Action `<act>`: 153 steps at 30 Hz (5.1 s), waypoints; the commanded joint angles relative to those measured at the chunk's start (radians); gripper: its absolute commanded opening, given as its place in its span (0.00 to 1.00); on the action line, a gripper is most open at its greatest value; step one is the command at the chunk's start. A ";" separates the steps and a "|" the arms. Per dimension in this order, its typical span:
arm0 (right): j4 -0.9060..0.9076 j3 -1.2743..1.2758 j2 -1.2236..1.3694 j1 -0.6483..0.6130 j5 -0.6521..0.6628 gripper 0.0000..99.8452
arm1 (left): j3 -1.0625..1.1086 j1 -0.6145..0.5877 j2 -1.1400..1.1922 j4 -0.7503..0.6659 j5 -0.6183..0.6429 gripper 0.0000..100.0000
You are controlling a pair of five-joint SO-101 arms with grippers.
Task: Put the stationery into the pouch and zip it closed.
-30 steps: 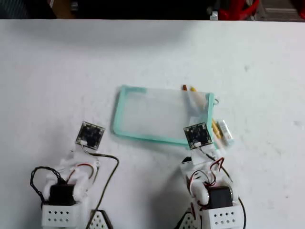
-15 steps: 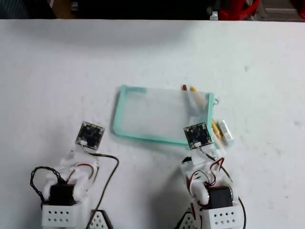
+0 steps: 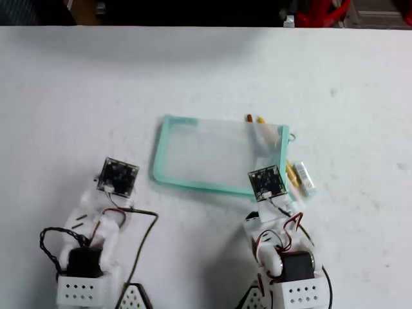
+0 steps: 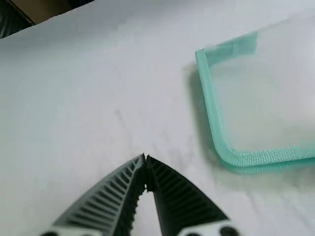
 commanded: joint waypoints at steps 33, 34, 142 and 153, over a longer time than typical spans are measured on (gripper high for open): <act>0.007 0.009 -0.007 -0.008 -0.008 0.02 | 0.000 -0.024 -0.008 -0.094 -0.009 0.02; 0.007 0.009 -0.007 -0.008 -0.011 0.02 | 0.000 -0.024 -0.008 -0.098 -0.009 0.02; -0.476 -0.091 -0.002 -0.131 0.169 0.18 | -0.041 0.013 -0.002 0.028 -0.104 0.14; -0.410 -0.196 0.079 -0.107 0.160 0.18 | -0.170 -0.008 0.229 0.012 -0.107 0.14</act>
